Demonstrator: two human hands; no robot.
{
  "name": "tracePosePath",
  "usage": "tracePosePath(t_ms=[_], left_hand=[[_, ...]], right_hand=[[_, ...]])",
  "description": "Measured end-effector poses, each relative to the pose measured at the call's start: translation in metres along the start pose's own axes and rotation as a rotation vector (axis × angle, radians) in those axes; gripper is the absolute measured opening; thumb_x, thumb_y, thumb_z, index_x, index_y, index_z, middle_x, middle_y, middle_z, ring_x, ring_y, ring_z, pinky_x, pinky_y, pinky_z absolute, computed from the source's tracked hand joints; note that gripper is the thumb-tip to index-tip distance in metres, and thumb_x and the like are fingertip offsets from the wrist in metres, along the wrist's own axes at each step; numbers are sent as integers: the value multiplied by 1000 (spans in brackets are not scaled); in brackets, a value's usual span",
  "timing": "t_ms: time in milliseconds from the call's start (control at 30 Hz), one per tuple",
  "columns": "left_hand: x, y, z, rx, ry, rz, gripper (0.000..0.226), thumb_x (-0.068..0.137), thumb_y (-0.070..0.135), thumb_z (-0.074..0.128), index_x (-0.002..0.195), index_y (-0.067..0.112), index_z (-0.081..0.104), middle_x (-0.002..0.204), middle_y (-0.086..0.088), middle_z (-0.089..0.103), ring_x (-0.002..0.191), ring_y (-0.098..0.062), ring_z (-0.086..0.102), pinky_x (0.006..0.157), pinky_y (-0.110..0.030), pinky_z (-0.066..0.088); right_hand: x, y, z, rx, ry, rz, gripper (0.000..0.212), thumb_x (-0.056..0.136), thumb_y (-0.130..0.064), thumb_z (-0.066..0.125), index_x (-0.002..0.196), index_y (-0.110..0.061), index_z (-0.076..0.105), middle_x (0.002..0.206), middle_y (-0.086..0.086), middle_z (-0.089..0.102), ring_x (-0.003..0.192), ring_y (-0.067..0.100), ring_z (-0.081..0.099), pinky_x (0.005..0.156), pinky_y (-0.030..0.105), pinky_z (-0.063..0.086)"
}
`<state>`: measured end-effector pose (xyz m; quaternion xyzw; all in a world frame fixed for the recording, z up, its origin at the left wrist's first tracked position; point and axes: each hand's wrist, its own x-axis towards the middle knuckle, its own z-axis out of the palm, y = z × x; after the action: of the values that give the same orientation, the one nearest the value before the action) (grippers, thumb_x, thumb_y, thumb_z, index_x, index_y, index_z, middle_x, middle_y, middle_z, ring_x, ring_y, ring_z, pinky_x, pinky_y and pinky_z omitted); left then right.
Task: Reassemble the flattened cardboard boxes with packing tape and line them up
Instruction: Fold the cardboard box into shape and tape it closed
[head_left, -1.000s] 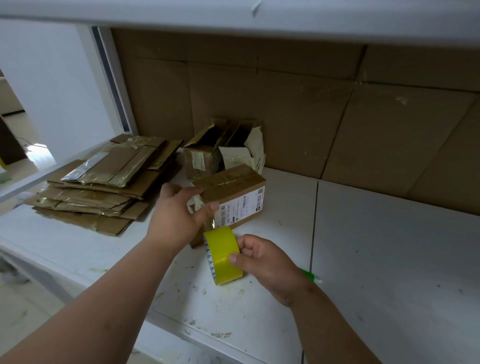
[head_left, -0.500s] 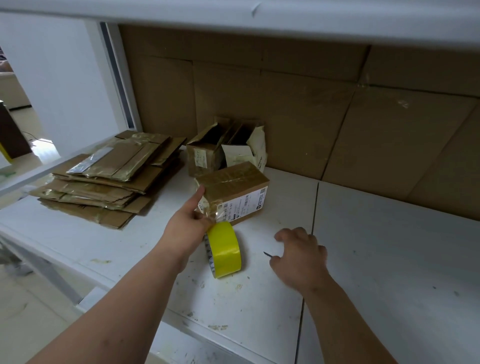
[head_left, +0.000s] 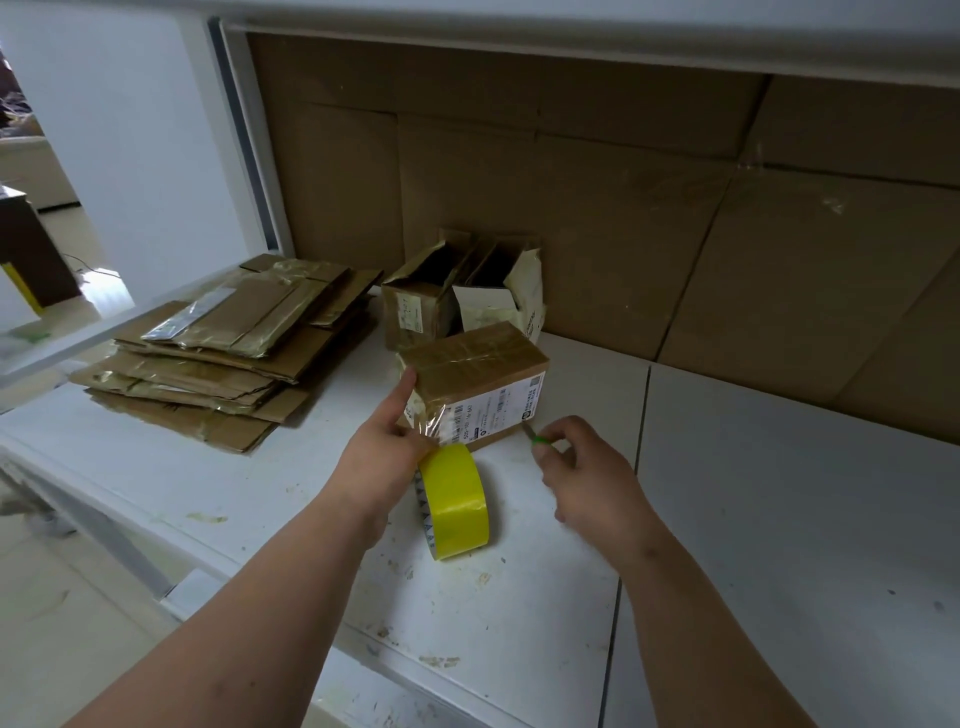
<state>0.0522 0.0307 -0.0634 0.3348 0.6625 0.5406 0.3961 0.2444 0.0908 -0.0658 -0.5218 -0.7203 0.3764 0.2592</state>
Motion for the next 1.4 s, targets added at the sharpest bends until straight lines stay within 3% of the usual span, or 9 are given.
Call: tracePosePath(t_ms=[167,267,500,600,800,933,1100,1233,1400], left_hand=[[2,-1,0,24,-7,-11,73,95,11,61,147,54,31,112,0,70,98,-21,69,87,-38,56],[2,-1,0,40,10,2,74,94,8,61,144,55,35,107,-5,70,93,-26,70,82,-41,58],[4,0,0,6,19,33,75,94,-1,58,148,46,35,80,10,66,69,-6,64,69,-29,53],[5,0,0,4,23,25,74,94,-1,58,147,46,36,77,10,66,73,-11,63,73,-32,54],[10,-3,-3,26,20,-9,78,90,-1,62,146,48,38,83,-7,59,76,-20,58,83,-52,54],[13,-4,-3,45,21,9,80,89,-2,61,145,50,39,79,-6,53,74,-19,53,73,-40,49],[13,-1,-4,47,29,7,74,93,-1,59,142,51,40,71,12,64,74,-12,61,74,-36,53],[15,-3,-5,75,3,-19,76,92,3,60,141,58,39,95,-1,75,94,-34,68,87,-52,54],[15,1,-7,1,-51,-20,79,90,6,69,146,51,35,105,7,75,101,-15,70,87,-33,55]], right_hand=[[5,-27,3,0,-167,-98,29,94,-17,61,120,-30,64,85,-16,56,65,1,55,60,13,42],[10,-38,9,-63,-231,-173,32,96,-19,60,127,-23,65,88,-20,56,70,-4,51,72,15,41],[18,-52,16,-183,-216,-262,7,94,-23,61,92,-29,60,82,-14,59,78,2,55,68,19,44],[19,-55,17,-244,-207,-288,6,94,-23,60,91,-27,62,92,-9,65,87,10,60,77,29,50],[19,-62,20,-347,-178,-347,14,94,-23,58,83,-30,55,88,-7,61,85,12,56,69,25,40],[22,-64,25,-423,-179,-359,9,96,-24,54,88,-25,59,96,0,65,92,19,58,77,32,49],[29,-52,21,-446,-143,-349,11,95,-22,52,85,-23,59,94,0,67,87,20,60,76,36,52],[37,-30,7,-481,-75,-222,12,97,-23,52,94,-20,63,98,0,68,90,20,61,73,30,49],[33,3,12,-630,-85,-38,13,96,-23,50,106,-25,58,104,-2,65,93,21,61,77,30,45]])
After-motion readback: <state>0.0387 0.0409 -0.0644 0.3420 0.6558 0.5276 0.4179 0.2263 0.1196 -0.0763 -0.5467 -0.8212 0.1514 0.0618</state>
